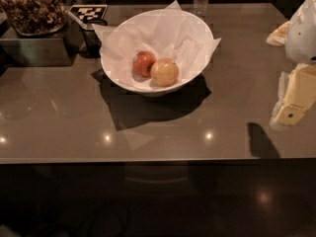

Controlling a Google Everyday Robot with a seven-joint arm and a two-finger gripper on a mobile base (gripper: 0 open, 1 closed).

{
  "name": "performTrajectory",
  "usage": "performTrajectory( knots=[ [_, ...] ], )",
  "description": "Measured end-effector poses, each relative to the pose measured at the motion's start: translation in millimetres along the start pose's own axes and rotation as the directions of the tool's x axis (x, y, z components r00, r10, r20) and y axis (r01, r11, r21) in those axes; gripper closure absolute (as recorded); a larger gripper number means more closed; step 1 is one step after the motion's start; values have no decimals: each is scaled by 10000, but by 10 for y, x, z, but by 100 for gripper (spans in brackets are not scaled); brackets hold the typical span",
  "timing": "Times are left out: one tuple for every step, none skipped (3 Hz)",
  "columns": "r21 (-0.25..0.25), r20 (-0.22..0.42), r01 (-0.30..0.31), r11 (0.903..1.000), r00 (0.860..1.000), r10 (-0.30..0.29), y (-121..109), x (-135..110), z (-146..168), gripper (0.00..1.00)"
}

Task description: Pick apple from white bowl

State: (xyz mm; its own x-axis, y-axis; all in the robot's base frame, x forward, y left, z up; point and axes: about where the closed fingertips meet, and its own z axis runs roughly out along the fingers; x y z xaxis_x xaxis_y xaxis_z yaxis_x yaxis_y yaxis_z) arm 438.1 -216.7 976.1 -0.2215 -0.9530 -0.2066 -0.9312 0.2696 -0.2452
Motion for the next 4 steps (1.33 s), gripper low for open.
performTrajectory(
  knots=[
    [1, 1, -1, 10000, 10000, 1, 0, 0, 0, 0],
    [348, 442, -265, 9990, 9987, 249, -81, -3, 37, 0],
    [1026, 1308, -814, 9914, 9891, 677, -338, -71, 103, 0],
    [1479, 2702, -1390, 9792, 9581, 952, -752, -215, 214, 0]
  ],
)
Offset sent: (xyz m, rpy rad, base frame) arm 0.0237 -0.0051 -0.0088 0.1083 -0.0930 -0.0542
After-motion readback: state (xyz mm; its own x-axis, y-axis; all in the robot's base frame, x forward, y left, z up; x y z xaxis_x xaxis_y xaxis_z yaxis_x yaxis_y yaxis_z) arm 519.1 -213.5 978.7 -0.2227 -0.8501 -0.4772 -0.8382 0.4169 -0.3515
